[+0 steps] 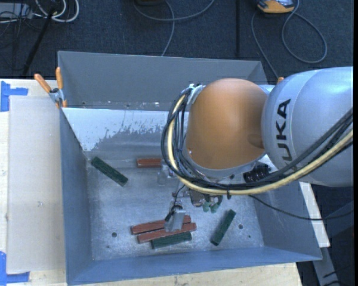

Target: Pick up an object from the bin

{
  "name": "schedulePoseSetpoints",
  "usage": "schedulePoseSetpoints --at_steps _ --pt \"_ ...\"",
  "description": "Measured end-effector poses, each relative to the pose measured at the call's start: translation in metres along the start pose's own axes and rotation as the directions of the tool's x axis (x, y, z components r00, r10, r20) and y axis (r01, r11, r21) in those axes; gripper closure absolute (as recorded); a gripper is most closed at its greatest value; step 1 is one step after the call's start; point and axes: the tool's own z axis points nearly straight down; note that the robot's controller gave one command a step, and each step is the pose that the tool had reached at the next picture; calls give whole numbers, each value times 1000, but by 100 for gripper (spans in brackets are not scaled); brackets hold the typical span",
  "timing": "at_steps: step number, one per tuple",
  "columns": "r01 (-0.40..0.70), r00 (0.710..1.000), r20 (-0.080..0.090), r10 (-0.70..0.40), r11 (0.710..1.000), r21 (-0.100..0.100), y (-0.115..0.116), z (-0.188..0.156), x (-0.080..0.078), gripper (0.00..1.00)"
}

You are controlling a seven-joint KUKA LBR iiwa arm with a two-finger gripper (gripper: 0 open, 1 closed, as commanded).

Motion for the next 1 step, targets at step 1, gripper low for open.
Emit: schedulePoseSetpoints --at_steps 1 --pt "219 976 -8 -219 976 1 -10 137 11 0"
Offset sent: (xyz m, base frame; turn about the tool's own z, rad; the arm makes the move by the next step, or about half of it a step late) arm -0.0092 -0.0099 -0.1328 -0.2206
